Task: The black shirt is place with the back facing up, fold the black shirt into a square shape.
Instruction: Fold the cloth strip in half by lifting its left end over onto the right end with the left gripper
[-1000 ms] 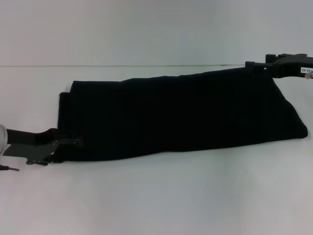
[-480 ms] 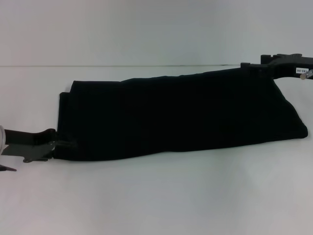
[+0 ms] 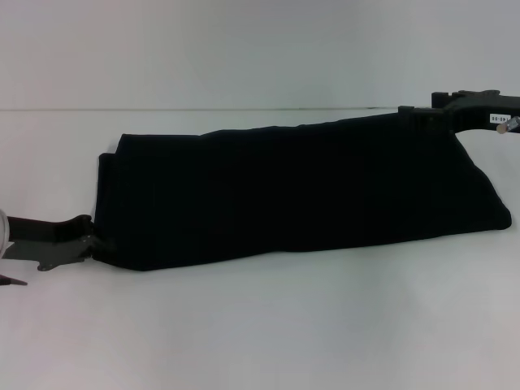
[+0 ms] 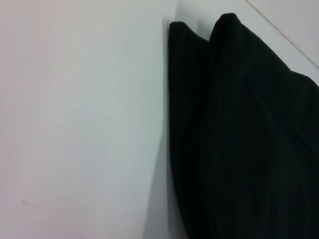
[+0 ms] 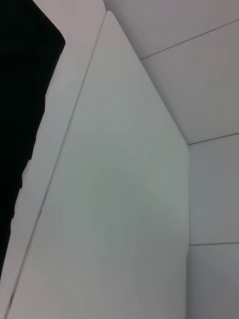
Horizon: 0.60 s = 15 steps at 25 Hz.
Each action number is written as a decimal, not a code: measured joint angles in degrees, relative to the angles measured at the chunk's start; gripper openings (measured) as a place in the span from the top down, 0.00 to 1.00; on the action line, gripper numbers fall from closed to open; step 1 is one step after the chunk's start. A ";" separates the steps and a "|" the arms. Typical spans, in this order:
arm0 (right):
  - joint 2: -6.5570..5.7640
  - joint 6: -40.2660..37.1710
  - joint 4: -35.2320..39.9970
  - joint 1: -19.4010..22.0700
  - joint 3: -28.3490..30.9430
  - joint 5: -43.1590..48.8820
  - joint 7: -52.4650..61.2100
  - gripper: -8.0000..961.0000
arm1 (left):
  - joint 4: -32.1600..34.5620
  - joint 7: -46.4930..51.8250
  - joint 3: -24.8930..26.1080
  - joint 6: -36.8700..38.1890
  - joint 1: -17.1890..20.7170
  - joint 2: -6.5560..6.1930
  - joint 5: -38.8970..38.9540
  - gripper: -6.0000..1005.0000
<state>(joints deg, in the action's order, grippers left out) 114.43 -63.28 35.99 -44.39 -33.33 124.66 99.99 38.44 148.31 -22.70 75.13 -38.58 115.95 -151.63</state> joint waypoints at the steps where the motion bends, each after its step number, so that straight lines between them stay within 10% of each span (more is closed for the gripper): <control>1: 0.01 0.03 0.00 0.00 -0.05 0.00 0.00 0.13 | 0.00 -0.03 -0.02 0.00 0.00 0.00 0.00 0.64; 5: 0.10 0.34 -0.01 0.00 -0.16 0.00 -0.02 0.13 | 0.20 -0.59 0.00 0.01 0.10 -0.02 0.00 0.89; 15: 1.07 2.07 -0.41 -0.59 -0.16 -0.21 0.53 0.14 | 4.61 -7.23 5.93 3.75 2.94 -1.19 0.00 0.98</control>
<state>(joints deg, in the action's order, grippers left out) 115.50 -61.21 35.57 -44.97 -33.49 124.45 100.52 43.05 141.08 -16.77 78.88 -35.64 114.76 -151.62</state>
